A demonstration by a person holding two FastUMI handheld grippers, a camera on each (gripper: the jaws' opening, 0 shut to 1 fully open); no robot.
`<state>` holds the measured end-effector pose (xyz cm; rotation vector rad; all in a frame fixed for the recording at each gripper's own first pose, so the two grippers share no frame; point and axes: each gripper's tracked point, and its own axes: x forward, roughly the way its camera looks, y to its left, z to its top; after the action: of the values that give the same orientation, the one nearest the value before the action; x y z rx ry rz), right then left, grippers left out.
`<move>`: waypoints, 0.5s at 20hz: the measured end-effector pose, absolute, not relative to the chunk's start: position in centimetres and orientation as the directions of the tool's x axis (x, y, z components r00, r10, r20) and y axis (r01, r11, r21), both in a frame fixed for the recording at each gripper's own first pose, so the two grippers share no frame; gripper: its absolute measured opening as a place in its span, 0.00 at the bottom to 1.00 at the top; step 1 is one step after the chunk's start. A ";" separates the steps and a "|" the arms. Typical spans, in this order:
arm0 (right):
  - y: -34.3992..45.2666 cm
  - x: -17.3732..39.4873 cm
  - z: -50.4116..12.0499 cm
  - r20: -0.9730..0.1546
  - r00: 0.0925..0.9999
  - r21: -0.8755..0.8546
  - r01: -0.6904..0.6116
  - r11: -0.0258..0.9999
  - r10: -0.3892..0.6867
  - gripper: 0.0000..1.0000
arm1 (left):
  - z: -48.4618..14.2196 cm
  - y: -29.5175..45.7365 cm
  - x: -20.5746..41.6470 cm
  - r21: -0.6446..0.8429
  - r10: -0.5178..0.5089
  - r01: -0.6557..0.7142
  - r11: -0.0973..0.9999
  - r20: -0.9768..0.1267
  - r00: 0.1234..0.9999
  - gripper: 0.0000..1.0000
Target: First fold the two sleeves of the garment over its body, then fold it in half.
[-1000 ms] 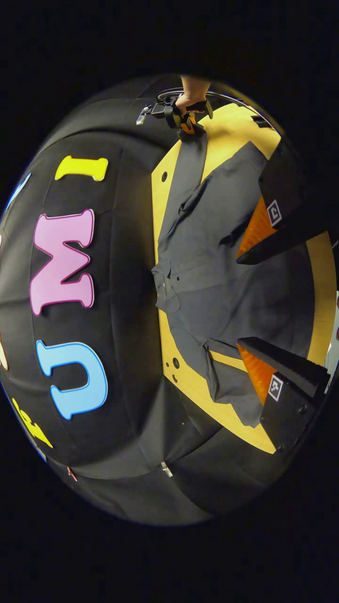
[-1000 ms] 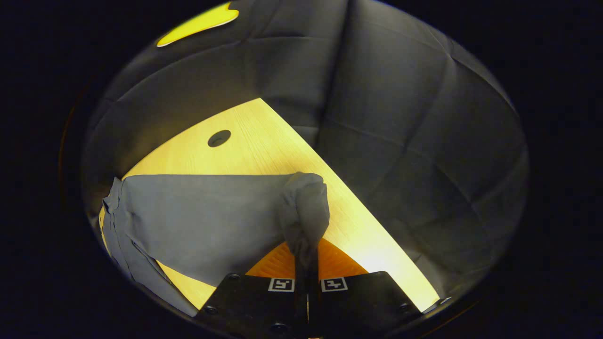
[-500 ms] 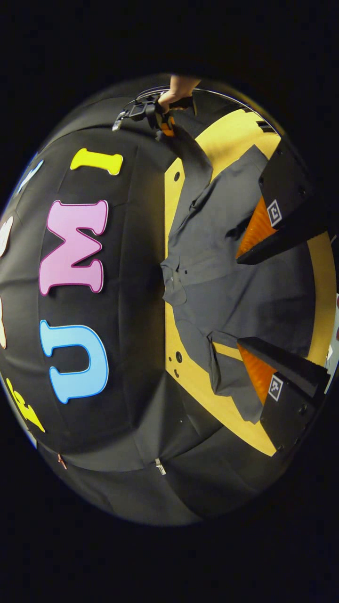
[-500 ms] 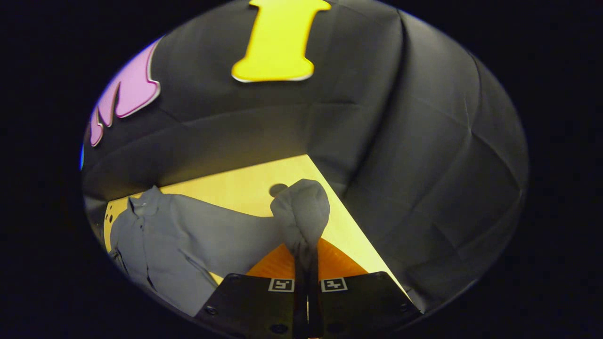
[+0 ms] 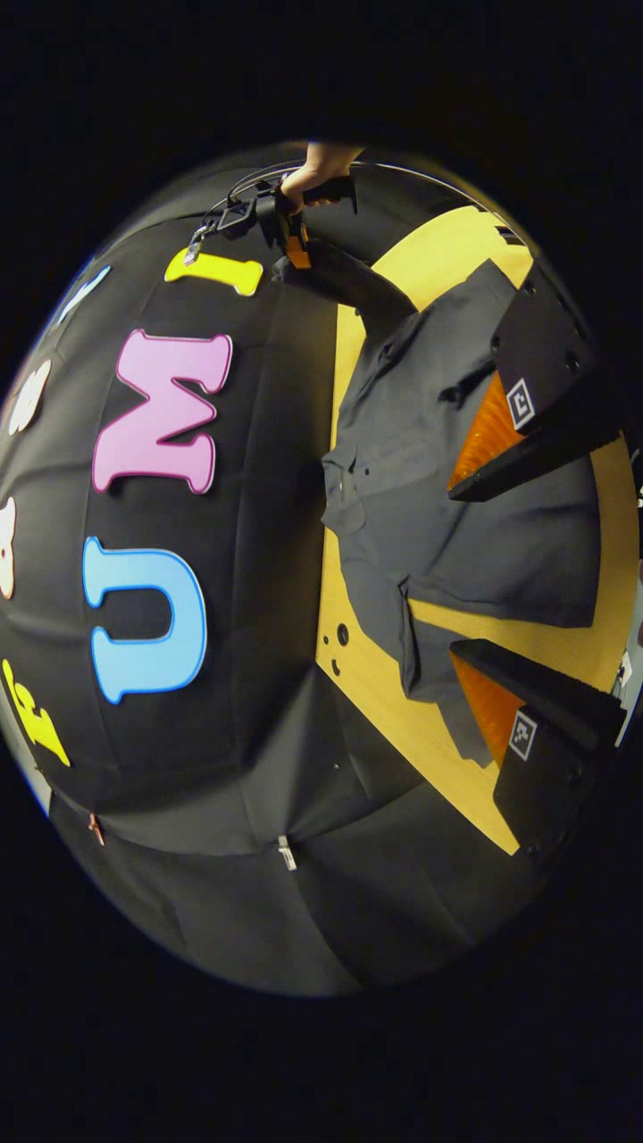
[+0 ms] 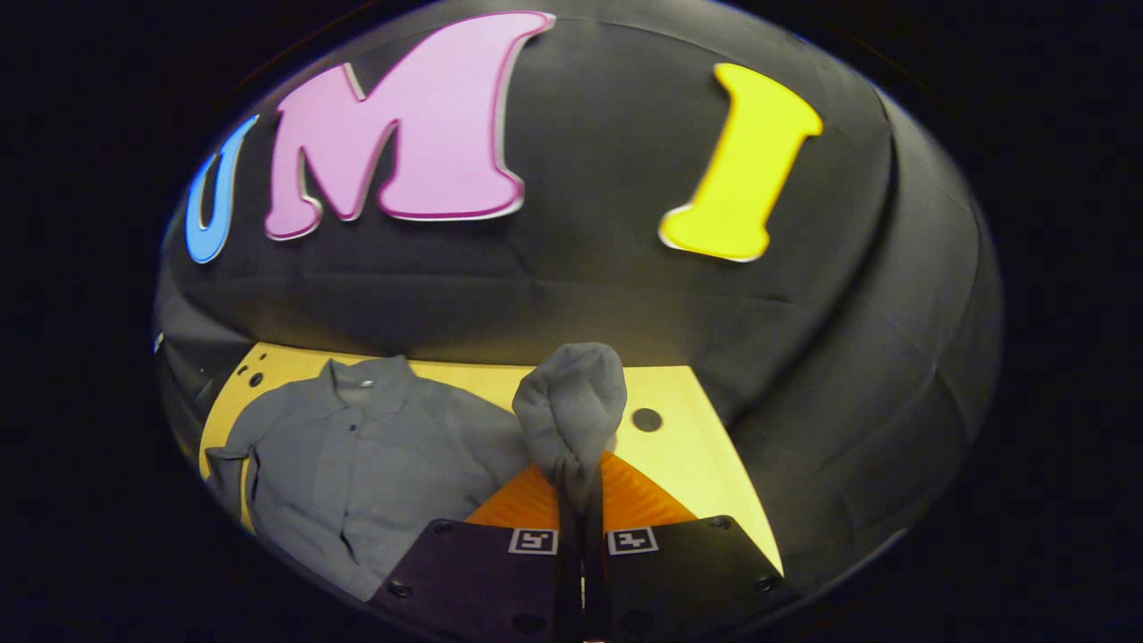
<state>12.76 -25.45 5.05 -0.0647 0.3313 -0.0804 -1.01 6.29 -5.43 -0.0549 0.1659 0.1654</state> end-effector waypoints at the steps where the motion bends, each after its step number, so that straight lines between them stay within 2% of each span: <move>1: -24.4 12.3 6.0 -0.323 0.944 -0.079 0.043 0.996 -0.066 0.06 | -5.6 7.2 -1.4 -0.048 0.174 -0.185 0.982 -0.170 0.970 0.98; 5: -18.4 10.8 7.7 -0.325 0.945 -0.121 -0.075 0.990 0.032 0.06 | -6.8 9.7 -2.7 -0.069 0.213 -0.228 0.971 -0.178 0.961 0.99; 10: -6.9 10.7 5.6 -0.363 0.916 -0.111 -0.222 0.969 0.168 0.06 | -7.9 11.9 -4.7 -0.102 0.273 -0.296 0.950 -0.192 0.943 0.99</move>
<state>10.70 -6.93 5.57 -0.1512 0.3597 0.2015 -4.72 11.89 -7.88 -0.1306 0.1773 0.2906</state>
